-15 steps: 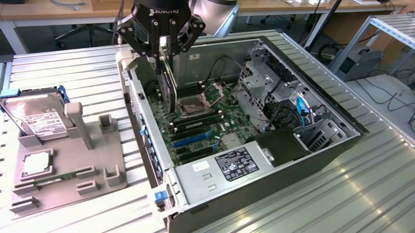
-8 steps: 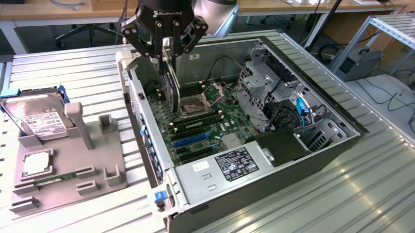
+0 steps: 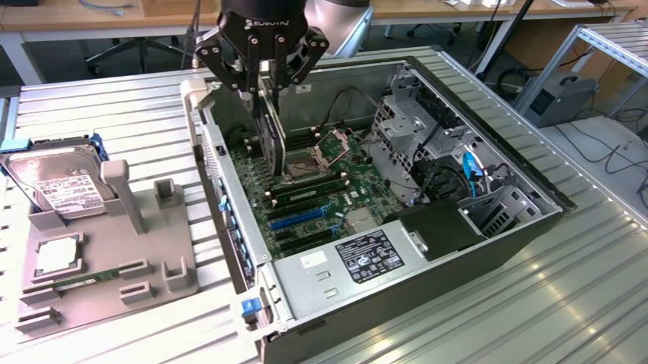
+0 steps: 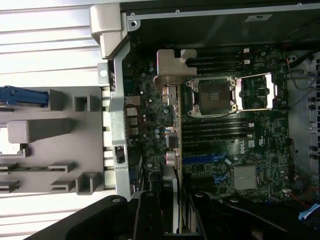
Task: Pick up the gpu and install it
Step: 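Pick up the gpu and move the gpu toward the slot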
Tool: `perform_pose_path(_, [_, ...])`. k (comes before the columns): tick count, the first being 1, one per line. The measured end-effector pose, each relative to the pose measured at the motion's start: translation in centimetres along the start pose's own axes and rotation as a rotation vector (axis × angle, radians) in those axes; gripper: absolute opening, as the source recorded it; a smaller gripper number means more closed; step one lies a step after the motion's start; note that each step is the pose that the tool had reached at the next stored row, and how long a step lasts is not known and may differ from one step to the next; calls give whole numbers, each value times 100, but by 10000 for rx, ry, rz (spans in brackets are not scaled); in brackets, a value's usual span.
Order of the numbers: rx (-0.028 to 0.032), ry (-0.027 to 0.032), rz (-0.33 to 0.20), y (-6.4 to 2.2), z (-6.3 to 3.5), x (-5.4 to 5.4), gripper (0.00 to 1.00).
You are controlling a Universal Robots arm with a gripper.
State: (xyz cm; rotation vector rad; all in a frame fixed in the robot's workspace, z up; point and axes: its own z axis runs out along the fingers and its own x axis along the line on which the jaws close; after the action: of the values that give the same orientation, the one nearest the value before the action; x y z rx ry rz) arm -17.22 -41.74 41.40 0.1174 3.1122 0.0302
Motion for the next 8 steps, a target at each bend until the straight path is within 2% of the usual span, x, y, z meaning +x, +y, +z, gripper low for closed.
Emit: perform_pose_path(8, [1, 0, 0, 3, 19, -39, 27])
